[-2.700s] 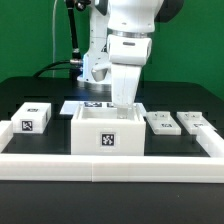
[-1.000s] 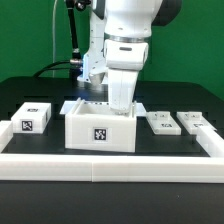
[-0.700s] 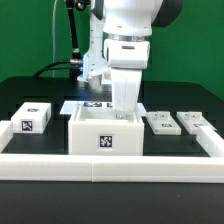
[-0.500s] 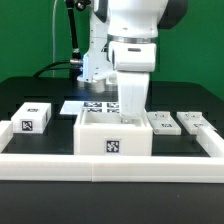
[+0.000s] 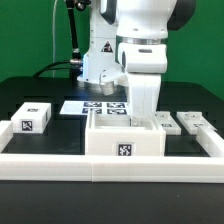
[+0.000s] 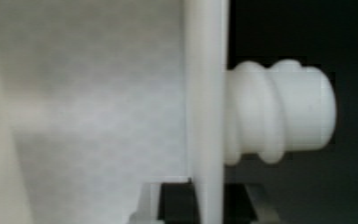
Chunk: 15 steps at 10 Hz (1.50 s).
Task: Assemble cabinet
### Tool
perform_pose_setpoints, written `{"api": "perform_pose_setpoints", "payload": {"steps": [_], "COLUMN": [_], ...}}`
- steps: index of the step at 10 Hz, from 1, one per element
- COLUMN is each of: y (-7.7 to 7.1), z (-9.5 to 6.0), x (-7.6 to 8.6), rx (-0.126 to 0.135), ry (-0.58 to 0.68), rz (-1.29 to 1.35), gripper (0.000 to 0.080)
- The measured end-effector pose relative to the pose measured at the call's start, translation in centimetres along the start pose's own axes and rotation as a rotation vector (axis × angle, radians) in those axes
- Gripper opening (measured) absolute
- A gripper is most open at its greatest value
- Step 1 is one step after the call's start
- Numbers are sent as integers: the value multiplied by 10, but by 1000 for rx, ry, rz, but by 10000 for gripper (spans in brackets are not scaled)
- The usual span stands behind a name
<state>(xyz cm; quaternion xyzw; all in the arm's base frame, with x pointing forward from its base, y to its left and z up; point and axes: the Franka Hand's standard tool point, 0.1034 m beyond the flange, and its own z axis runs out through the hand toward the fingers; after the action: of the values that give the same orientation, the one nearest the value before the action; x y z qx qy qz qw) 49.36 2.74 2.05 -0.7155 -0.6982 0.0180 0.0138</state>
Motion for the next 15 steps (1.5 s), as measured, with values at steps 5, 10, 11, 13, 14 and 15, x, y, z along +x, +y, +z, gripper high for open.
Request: {"api": "perform_pose_setpoints", "payload": {"steps": [5,10,11,13,14,15], "y": [14,22,22,22,22,22], "z": [-1,1,2,1,1,1], "x": [34,81,85,89,88,88], "rx": [-14,-21,-14,-7,-7,-7], "ry": [16,31,30,30,30,30], "rz": [-35,-21,-16,-1,1,2], "gripper": [41,40,40,40,49,49]}}
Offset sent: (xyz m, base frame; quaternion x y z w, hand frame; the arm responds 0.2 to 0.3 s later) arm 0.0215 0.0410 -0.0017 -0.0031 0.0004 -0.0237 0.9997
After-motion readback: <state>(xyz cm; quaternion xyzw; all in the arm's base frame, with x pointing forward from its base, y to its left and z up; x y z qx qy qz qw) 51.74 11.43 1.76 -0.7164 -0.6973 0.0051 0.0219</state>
